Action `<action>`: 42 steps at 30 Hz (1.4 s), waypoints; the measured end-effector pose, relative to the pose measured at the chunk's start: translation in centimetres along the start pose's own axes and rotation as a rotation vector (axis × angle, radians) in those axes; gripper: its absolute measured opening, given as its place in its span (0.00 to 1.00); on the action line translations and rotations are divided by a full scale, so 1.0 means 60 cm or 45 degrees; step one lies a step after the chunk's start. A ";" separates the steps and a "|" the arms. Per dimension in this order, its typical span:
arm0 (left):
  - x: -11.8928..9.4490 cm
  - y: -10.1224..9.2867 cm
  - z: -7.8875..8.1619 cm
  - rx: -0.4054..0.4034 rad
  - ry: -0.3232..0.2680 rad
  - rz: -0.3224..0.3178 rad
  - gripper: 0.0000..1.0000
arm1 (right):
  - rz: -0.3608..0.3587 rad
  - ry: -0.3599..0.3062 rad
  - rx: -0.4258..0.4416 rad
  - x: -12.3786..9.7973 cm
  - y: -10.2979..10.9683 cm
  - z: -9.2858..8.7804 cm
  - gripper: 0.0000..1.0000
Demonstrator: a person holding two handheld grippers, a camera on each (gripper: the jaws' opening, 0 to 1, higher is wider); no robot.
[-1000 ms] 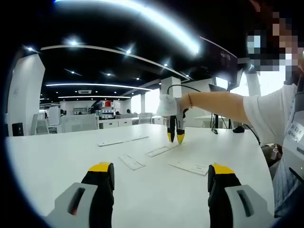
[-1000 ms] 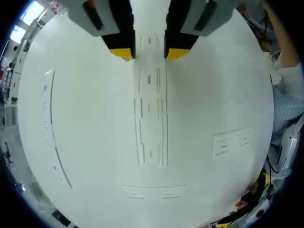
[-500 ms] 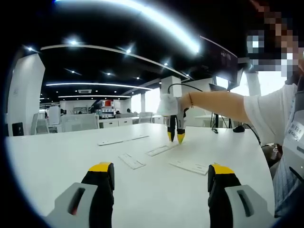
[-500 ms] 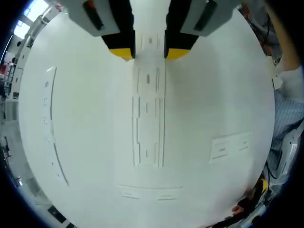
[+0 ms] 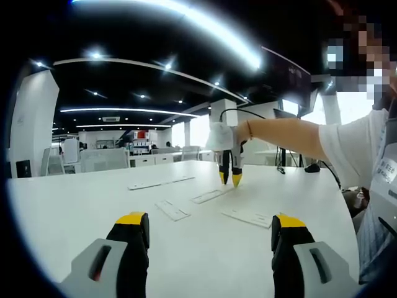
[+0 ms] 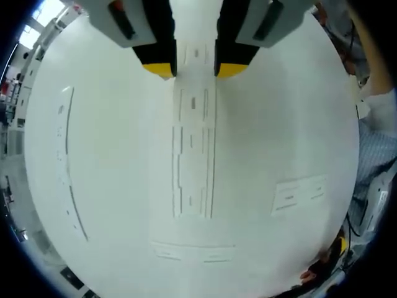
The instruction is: Locate the socket holder cover, grip the socket holder cover, clip it into the socket holder slot.
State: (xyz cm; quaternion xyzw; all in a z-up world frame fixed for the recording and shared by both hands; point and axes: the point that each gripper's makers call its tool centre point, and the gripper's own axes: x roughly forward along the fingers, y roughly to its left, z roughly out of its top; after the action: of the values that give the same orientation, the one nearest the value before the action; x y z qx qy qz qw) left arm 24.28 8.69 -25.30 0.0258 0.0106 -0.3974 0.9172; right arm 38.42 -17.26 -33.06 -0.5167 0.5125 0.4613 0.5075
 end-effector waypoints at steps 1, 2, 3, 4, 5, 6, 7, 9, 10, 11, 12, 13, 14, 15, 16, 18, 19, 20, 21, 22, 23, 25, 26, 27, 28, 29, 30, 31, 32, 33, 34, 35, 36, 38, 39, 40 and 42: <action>0.000 0.000 0.000 0.000 0.000 0.000 0.81 | 0.002 0.000 0.002 0.000 0.001 0.000 0.25; 0.000 0.000 0.000 0.000 0.000 -0.001 0.81 | 0.002 0.005 0.000 0.001 0.001 -0.002 0.25; 0.000 0.000 0.000 0.001 0.000 -0.002 0.81 | 0.004 0.009 0.001 0.001 0.001 -0.003 0.25; 0.000 0.000 0.001 0.001 -0.001 -0.002 0.81 | 0.005 0.013 0.001 0.001 0.001 -0.004 0.25; 0.000 0.000 0.001 0.001 -0.002 -0.002 0.81 | 0.001 0.010 -0.001 0.001 0.000 -0.003 0.25; 0.000 0.000 0.001 0.000 -0.003 -0.002 0.81 | 0.001 -0.001 0.003 0.000 -0.001 -0.001 0.25; 0.000 0.000 0.001 0.001 -0.002 -0.003 0.81 | 0.002 -0.009 0.004 -0.001 -0.001 0.002 0.25; 0.000 0.000 0.001 0.001 -0.002 -0.003 0.81 | 0.001 0.005 -0.003 -0.001 -0.003 0.001 0.25; 0.000 0.000 0.000 0.001 -0.002 -0.003 0.81 | 0.002 0.010 -0.001 0.000 -0.004 0.002 0.25; 0.000 0.000 0.000 0.001 -0.001 -0.002 0.81 | 0.003 0.015 -0.003 0.000 -0.005 0.001 0.25; 0.000 0.000 0.000 0.001 -0.001 -0.002 0.81 | 0.003 0.019 -0.005 0.000 -0.005 0.002 0.25; 0.000 0.001 0.000 0.001 -0.002 -0.001 0.81 | 0.002 0.028 -0.008 0.001 -0.003 0.003 0.25; 0.000 0.001 0.000 0.001 -0.001 -0.002 0.81 | 0.001 0.033 -0.011 0.001 -0.003 0.003 0.25; 0.001 0.001 -0.001 0.001 0.000 -0.002 0.81 | 0.000 0.037 -0.013 0.001 -0.003 0.003 0.25; 0.001 0.001 -0.001 0.001 0.000 -0.002 0.81 | 0.000 0.040 -0.013 0.001 -0.003 0.004 0.25; 0.001 0.001 -0.001 0.001 -0.002 -0.002 0.81 | 0.001 0.041 -0.010 0.001 -0.004 0.004 0.25; 0.001 0.001 -0.001 0.001 -0.001 -0.001 0.81 | 0.000 0.041 -0.010 0.000 -0.005 0.003 0.25; 0.001 0.001 -0.001 0.001 0.000 0.000 0.81 | 0.001 0.042 -0.004 0.000 -0.005 0.004 0.25; 0.001 0.001 -0.001 0.001 0.000 0.000 0.81 | 0.001 0.042 0.004 -0.001 -0.006 0.004 0.25; 0.001 0.001 -0.001 0.001 -0.001 0.000 0.81 | 0.002 0.042 0.007 -0.001 -0.005 0.005 0.25; 0.001 0.001 -0.002 0.000 0.000 0.000 0.81 | 0.000 0.047 0.006 -0.001 -0.005 0.006 0.25; 0.001 0.001 -0.002 0.001 0.002 -0.001 0.81 | -0.001 0.057 0.004 -0.001 -0.006 0.006 0.25; 0.002 0.001 -0.002 0.002 0.001 -0.002 0.81 | 0.000 0.070 0.001 -0.001 -0.007 0.006 0.25; 0.002 0.001 -0.002 0.002 0.001 -0.001 0.81 | 0.001 0.076 0.001 0.000 -0.008 0.006 0.25; 0.002 0.001 -0.003 0.002 0.001 0.001 0.81 | 0.001 0.082 0.000 0.000 -0.008 0.005 0.25; 0.002 0.001 -0.002 0.002 0.001 0.002 0.81 | 0.000 0.085 -0.002 0.000 -0.009 0.005 0.25; 0.002 0.002 -0.002 0.002 0.000 0.002 0.81 | 0.000 0.086 -0.002 0.001 -0.009 0.005 0.25; 0.002 0.001 -0.002 0.001 0.000 0.001 0.81 | 0.000 0.089 -0.002 0.001 -0.010 0.004 0.25; 0.002 0.001 -0.002 0.001 0.000 0.000 0.81 | 0.001 0.091 -0.002 0.001 -0.010 0.004 0.25; 0.003 0.001 -0.003 0.001 0.001 -0.001 0.81 | 0.001 0.093 0.000 0.001 -0.010 0.003 0.25; 0.003 0.001 -0.003 0.001 0.001 -0.002 0.81 | 0.001 0.094 -0.002 0.001 -0.010 0.003 0.25; 0.003 0.000 -0.003 0.001 0.002 -0.002 0.81 | 0.000 0.096 -0.002 0.001 -0.009 0.003 0.25; 0.003 0.000 -0.003 0.001 0.001 -0.002 0.81 | -0.001 0.099 -0.002 0.000 -0.009 0.003 0.25; 0.003 0.001 -0.003 0.002 0.000 -0.002 0.81 | -0.002 0.102 -0.003 -0.001 -0.008 0.002 0.25; 0.003 0.001 -0.003 0.002 0.000 -0.001 0.81 | -0.003 0.103 -0.005 -0.001 -0.008 0.002 0.25; 0.003 0.001 -0.002 0.002 -0.001 -0.002 0.81 | -0.004 0.103 -0.005 -0.001 -0.007 0.002 0.25; 0.004 0.001 -0.002 0.002 -0.003 -0.002 0.81 | -0.004 0.104 -0.004 0.000 -0.007 0.002 0.25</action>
State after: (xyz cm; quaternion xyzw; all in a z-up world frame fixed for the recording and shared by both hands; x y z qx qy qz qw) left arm 24.46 8.56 -25.41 0.0261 0.0093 -0.3982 0.9169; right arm 38.82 -17.15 -33.03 -0.5369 0.5311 0.4398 0.4861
